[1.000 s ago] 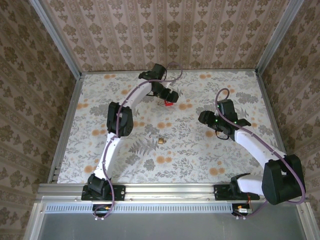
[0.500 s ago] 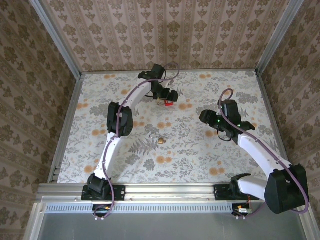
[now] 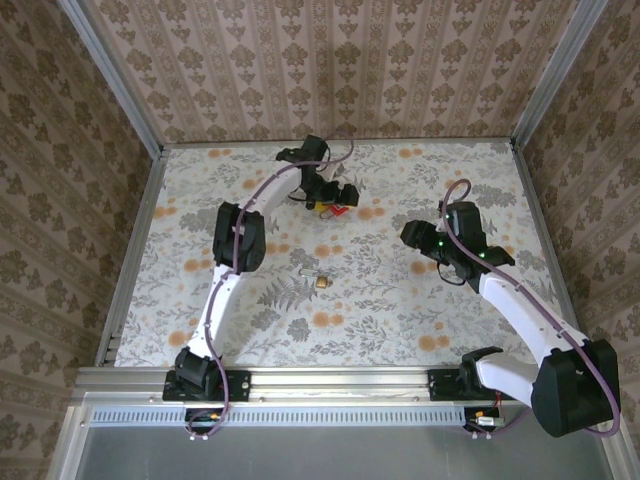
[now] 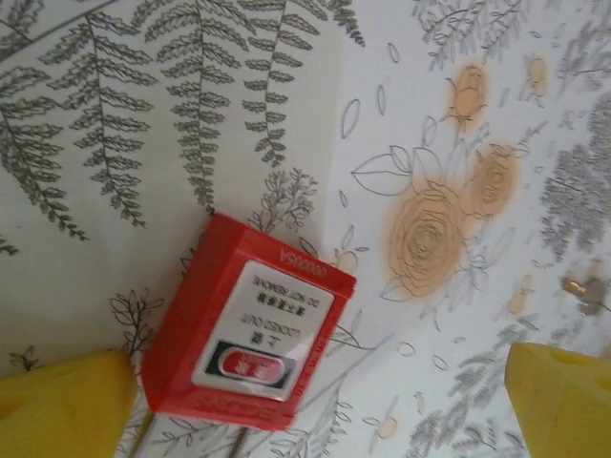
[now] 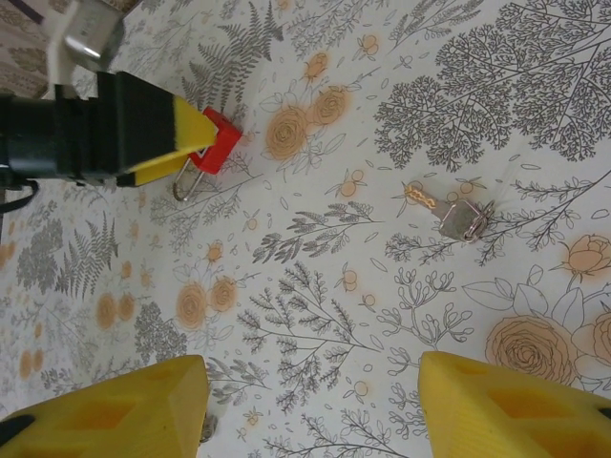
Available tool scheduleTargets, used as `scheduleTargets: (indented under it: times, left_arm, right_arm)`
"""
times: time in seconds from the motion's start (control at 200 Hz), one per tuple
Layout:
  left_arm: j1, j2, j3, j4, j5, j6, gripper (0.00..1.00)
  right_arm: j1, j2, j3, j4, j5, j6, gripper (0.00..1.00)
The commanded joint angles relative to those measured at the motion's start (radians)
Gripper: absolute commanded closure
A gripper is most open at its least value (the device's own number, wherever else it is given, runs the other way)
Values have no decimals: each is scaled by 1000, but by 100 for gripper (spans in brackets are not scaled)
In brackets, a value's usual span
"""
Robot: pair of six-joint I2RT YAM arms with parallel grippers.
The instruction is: Unlock with the key
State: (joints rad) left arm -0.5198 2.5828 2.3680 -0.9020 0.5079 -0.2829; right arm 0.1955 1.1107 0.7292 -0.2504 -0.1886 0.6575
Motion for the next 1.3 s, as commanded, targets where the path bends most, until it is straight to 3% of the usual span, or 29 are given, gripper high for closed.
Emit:
scheduleTargets:
  times: [0.0, 0.09, 0.21, 0.415, 0.645, 0.99, 1.12, 1.19, 1.295]
  left_arm:
    - [-55, -41, -55, -34, 31, 6, 0]
    - [-80, -70, -113, -11, 1, 8, 0]
    - [-94, -83, -118, -33, -124, 9, 0]
    - [-137, -30, 30, -174, -380, -37, 0]
    - [-170, 115, 261, -378, -532, -106, 0]
    - [-167, 120, 226, -327, -540, -201, 0]
    - [-164, 120, 222, -326, -569, -195, 10]
    - [-162, 120, 221, -325, -571, -185, 28]
    - [-160, 119, 216, -327, -574, -167, 43]
  right_arm:
    - [-9, -18, -23, -14, -21, -3, 39]
    - [-14, -17, -25, -11, -35, 0, 39]
    - [-18, -20, -27, -11, -43, -1, 39]
    - [-39, -14, -43, 8, -66, 2, 39]
    - [-79, 0, -57, 80, -174, 31, 40]
    - [-100, -19, -89, 157, -267, 65, 44]
    - [-99, -32, -92, 163, -281, 70, 48]
    - [-99, -36, -94, 166, -283, 73, 50]
    - [-99, -40, -96, 166, -284, 74, 52]
